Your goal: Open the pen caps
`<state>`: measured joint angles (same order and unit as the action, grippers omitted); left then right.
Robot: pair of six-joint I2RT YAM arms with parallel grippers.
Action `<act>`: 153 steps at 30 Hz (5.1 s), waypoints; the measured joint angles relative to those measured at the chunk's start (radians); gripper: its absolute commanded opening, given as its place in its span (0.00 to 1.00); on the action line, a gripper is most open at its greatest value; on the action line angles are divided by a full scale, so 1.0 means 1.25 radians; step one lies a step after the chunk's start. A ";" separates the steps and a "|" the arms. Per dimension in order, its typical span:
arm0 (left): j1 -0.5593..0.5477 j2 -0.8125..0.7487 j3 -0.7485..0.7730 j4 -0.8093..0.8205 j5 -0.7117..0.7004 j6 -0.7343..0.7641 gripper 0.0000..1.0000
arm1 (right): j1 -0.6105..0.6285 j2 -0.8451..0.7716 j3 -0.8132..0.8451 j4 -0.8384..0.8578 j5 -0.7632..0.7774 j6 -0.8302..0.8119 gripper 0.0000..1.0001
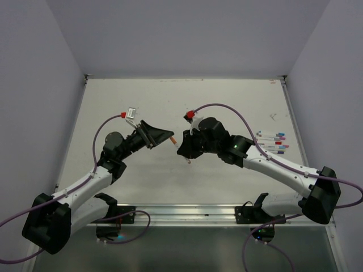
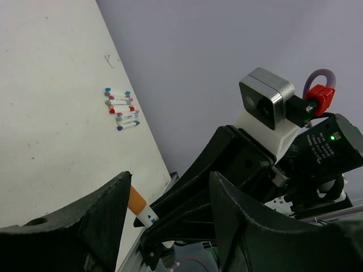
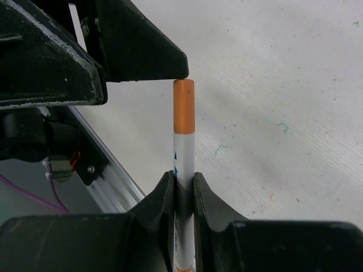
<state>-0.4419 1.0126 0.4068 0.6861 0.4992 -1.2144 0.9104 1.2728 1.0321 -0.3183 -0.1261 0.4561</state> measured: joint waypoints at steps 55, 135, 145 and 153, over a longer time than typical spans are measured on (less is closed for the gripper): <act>-0.045 0.158 0.181 -0.235 -0.155 0.062 0.00 | 0.020 0.086 0.042 0.056 0.211 -0.050 0.00; 0.120 0.413 0.272 -0.718 -0.501 0.457 0.48 | 0.020 0.237 -0.215 0.139 0.289 0.012 0.34; 0.123 0.302 0.288 -0.800 -0.501 0.457 0.67 | 0.020 0.174 -0.184 0.037 0.297 0.000 0.54; 0.123 0.159 0.376 -0.809 -0.441 0.454 0.67 | -0.149 0.025 -0.042 -0.124 0.309 0.058 0.66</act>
<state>-0.2882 1.2110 0.8768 -0.3248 -0.0517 -0.6468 0.7246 1.3041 0.9802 -0.4736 0.2596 0.5289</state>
